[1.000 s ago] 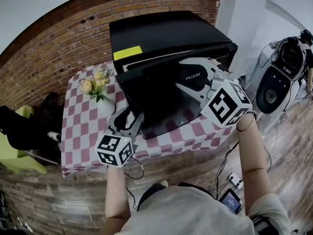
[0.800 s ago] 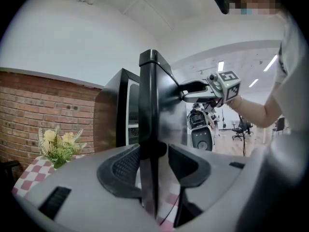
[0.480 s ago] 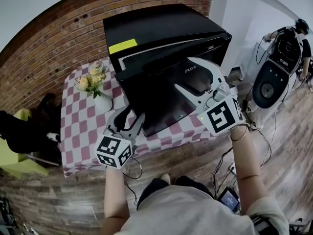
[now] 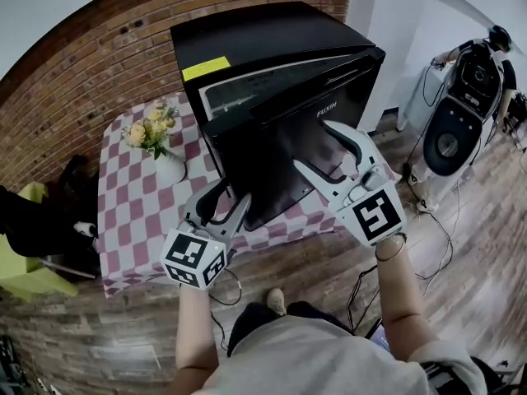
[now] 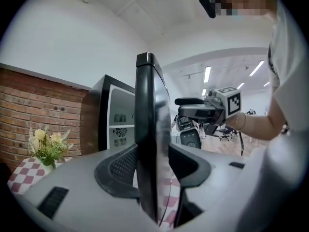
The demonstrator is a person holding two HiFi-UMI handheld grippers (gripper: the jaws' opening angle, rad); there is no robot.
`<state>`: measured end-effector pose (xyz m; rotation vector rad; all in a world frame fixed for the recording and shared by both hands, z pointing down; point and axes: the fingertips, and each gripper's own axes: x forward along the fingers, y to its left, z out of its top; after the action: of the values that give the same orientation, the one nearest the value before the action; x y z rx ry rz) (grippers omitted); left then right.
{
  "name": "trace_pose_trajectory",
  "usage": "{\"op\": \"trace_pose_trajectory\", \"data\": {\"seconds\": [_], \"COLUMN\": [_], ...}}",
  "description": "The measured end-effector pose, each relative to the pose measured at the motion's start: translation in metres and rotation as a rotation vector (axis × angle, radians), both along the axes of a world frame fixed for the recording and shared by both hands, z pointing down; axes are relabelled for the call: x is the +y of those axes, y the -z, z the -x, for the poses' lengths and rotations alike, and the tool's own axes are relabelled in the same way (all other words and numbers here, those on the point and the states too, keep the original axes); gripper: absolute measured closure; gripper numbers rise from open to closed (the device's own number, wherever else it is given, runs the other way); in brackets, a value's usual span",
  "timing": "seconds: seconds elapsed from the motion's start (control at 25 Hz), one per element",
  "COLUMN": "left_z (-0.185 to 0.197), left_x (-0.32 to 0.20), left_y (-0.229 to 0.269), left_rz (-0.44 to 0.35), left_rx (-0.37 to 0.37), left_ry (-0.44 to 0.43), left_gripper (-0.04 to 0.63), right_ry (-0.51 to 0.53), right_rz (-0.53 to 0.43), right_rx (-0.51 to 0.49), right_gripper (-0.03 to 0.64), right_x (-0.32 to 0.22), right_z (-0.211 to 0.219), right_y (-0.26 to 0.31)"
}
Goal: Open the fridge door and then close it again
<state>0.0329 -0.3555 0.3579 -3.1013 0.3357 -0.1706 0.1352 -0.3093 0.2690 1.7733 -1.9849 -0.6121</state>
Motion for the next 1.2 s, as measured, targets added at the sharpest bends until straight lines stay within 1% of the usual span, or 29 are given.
{"op": "trace_pose_trajectory", "data": {"seconds": [0.2,0.36,0.52,0.64,0.72,0.76,0.96,1.12,1.2], "left_z": [0.001,0.003,0.003,0.001,0.000,-0.001,-0.002,-0.007,-0.009], "left_x": [0.023,0.046,0.075,0.097,0.108,0.114,0.143,0.172,0.188], "left_y": [0.001,-0.002,-0.004,-0.008,-0.007,-0.007,-0.011,-0.014,-0.016], "left_rz": [0.016,0.020,0.021,0.024,0.023,0.020,0.010,0.011,0.003], "left_rx": [0.026,0.047,0.039,0.035,0.038,0.039,0.026,0.028,0.021], "left_ry": [-0.008,-0.025,-0.065,-0.095,-0.114,-0.124,-0.175,-0.221,-0.250], "left_gripper": [0.413,0.413,0.413,0.413,0.413,0.413,0.413,0.411,0.411], "right_ry": [0.012,0.019,0.029,0.031,0.045,0.051,0.046,0.029,0.024], "right_rz": [0.029,0.058,0.076,0.077,0.076,0.077,0.071,0.076,0.069], "right_rx": [-0.169,-0.232,-0.317,-0.360,-0.384,-0.394,-0.437,-0.440,-0.459], "right_gripper": [0.353,0.357,0.362,0.368,0.400,0.405,0.405,0.391,0.388], "right_x": [0.017,0.035,0.059,0.077,0.086,0.090,0.112,0.135,0.148], "right_z": [0.006,0.011,0.018,0.023,0.029,0.032,0.045,0.053,0.057], "right_y": [-0.026,-0.049,-0.061,-0.069,-0.072,-0.072,-0.078,-0.086,-0.087]}}
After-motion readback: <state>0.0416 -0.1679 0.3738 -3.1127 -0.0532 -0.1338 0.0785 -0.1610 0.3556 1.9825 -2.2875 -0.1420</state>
